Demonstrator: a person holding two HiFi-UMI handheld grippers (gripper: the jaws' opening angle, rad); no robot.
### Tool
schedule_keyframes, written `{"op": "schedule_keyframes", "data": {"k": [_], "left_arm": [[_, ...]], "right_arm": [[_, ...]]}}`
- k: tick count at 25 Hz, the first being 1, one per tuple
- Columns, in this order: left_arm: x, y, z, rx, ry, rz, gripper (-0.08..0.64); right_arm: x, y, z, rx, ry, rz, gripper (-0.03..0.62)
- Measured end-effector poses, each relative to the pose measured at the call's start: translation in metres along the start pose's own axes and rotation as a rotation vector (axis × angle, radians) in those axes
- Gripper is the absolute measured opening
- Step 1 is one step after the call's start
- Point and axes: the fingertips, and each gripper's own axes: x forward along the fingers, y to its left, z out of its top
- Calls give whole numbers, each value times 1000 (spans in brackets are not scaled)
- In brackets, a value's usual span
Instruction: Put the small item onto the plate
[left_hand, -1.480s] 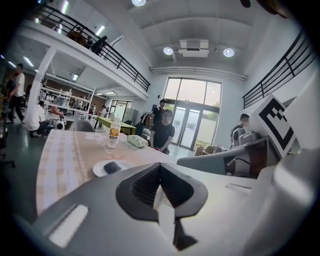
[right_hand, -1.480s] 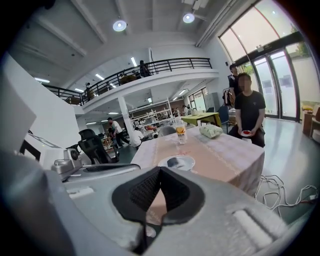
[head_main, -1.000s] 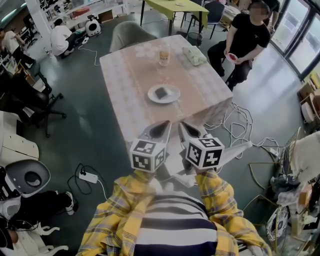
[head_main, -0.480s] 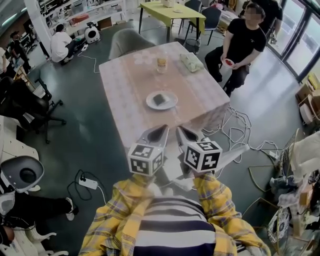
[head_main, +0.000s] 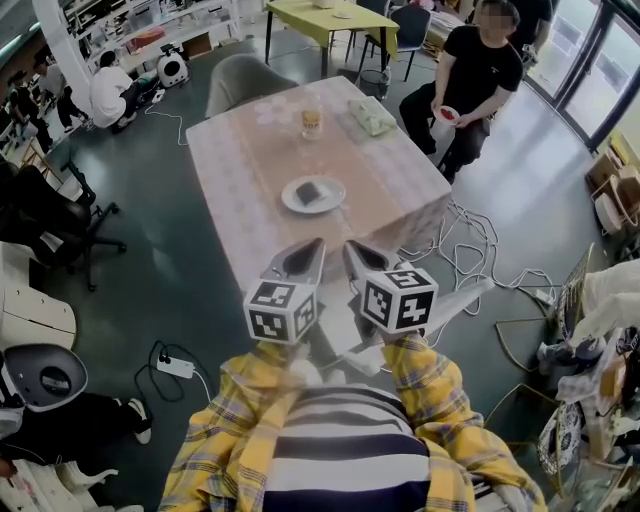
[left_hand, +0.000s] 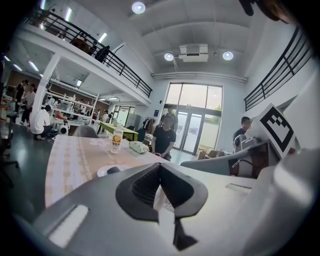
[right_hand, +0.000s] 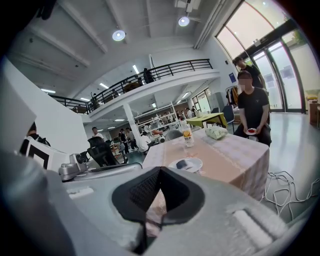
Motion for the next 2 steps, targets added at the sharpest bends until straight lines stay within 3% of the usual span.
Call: {"op": "schedule_keyframes", "data": {"k": [2], "left_arm": [[0, 1, 1, -3, 0, 1, 3]], "right_arm": [[0, 0, 1, 1, 1, -1, -3]]}}
